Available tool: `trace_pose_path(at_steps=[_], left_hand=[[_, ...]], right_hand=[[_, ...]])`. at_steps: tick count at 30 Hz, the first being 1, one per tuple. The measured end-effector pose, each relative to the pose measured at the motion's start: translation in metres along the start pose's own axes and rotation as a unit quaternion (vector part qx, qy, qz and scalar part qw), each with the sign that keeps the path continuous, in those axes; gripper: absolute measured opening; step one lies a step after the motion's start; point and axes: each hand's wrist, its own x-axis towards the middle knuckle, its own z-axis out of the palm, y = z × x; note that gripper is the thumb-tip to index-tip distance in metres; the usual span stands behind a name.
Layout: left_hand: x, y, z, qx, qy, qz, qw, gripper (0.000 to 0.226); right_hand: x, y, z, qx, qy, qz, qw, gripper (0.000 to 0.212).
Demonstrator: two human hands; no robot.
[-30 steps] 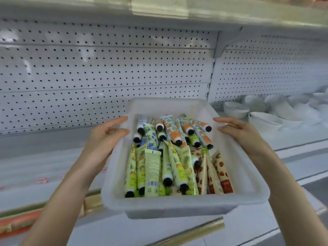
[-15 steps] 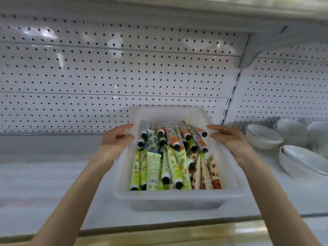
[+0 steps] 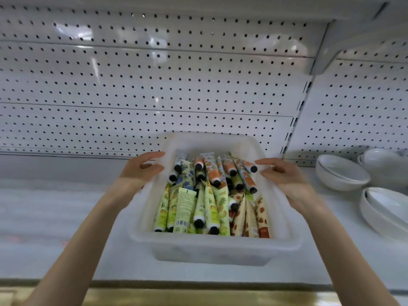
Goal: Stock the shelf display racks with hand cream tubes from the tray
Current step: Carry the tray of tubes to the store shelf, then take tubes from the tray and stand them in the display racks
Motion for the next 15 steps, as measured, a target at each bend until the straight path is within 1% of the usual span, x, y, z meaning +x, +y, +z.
trace_pose_path(at_steps=[4,7,9,11,13,15], left_hand=[[-0.005,0.004,-0.004,0.017,-0.02,0.007,1.0,0.028],[-0.007,0.007,-0.007,0.035,-0.032,0.008,0.999,0.028],[-0.007,0.008,-0.009,0.05,-0.026,0.003,0.998,0.027],[-0.005,0.008,-0.013,0.076,-0.007,0.003,0.997,0.026],[-0.003,0.008,-0.016,0.129,0.034,0.012,0.991,0.025],[-0.006,0.011,-0.019,0.156,0.064,0.033,0.985,0.023]], right_hand=[[0.001,-0.001,-0.005,-0.032,-0.03,-0.013,0.999,0.025],[0.0,-0.007,-0.008,-0.089,-0.052,-0.011,0.995,0.02],[0.001,-0.01,-0.009,-0.131,-0.052,-0.014,0.99,0.018],[0.005,-0.013,-0.008,-0.185,-0.029,-0.034,0.982,0.02],[0.011,-0.016,-0.004,-0.236,0.021,-0.068,0.969,0.024],[0.012,-0.028,0.006,-0.253,0.039,-0.094,0.962,0.027]])
